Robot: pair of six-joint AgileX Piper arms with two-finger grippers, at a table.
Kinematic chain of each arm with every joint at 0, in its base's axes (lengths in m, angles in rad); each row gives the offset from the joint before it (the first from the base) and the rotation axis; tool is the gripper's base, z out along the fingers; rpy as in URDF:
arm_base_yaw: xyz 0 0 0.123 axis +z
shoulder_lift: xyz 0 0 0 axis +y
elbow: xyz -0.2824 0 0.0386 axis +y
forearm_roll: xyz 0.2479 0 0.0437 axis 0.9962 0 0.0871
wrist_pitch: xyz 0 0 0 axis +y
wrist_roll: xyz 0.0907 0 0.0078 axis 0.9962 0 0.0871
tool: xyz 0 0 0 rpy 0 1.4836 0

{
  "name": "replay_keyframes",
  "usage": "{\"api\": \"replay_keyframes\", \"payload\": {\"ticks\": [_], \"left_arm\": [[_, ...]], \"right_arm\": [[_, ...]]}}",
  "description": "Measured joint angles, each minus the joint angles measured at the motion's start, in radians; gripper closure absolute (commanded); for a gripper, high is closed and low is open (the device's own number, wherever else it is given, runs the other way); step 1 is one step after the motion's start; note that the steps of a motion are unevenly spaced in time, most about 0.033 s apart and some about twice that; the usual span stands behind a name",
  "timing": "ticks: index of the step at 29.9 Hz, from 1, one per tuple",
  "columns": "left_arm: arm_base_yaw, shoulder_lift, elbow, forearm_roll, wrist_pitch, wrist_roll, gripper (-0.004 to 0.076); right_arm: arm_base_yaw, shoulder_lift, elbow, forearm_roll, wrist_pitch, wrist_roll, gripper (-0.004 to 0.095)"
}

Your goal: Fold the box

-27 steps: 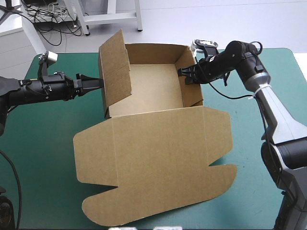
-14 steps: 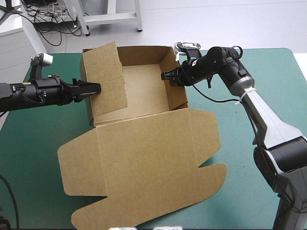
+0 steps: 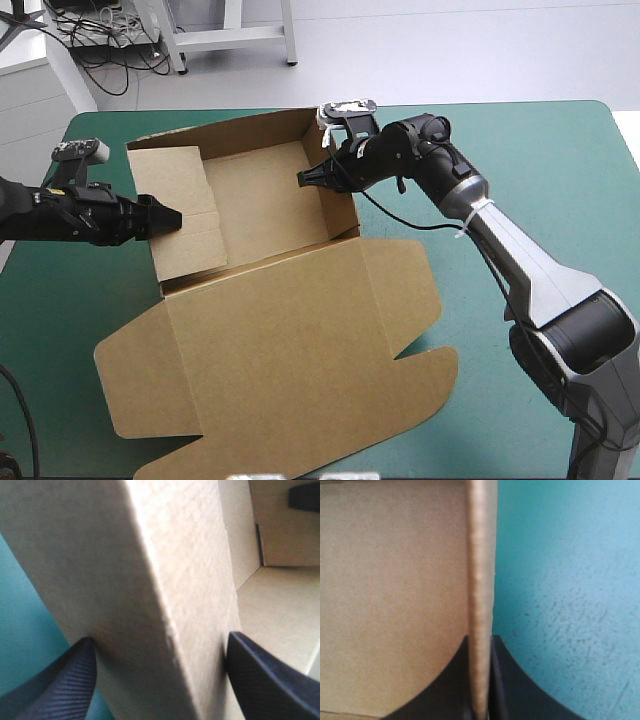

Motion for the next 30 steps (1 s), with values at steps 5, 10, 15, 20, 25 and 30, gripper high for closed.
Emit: {"api": "replay_keyframes", "payload": {"ticks": [5,10,15,20,25,30], "left_arm": [[-0.06,0.0,0.0,0.156,0.0,-0.088,0.0239],[-0.147,0.001,0.0,0.317,-0.052,-0.256,0.0292],[-0.227,0.031,0.0,0.415,-0.094,-0.382,0.0398],[-0.293,0.064,0.0,0.502,-0.115,-0.409,0.0734],[-0.366,0.076,0.002,0.587,-0.17,-0.447,0.0734],[-0.418,0.113,-0.019,0.605,-0.221,-0.456,0.0734]], "right_arm": [[0.035,0.002,0.002,-0.031,-0.02,0.028,0.092],[0.046,0.002,0.002,-0.043,-0.019,0.049,0.0921],[0.046,0.002,0.002,-0.061,0.004,0.072,0.0921],[0.041,0.002,0.002,-0.104,0.06,0.084,0.0923],[0.036,0.002,0.002,-0.143,0.118,0.129,0.0923],[0.009,-0.006,0.002,-0.185,0.183,0.15,0.0923]]}}
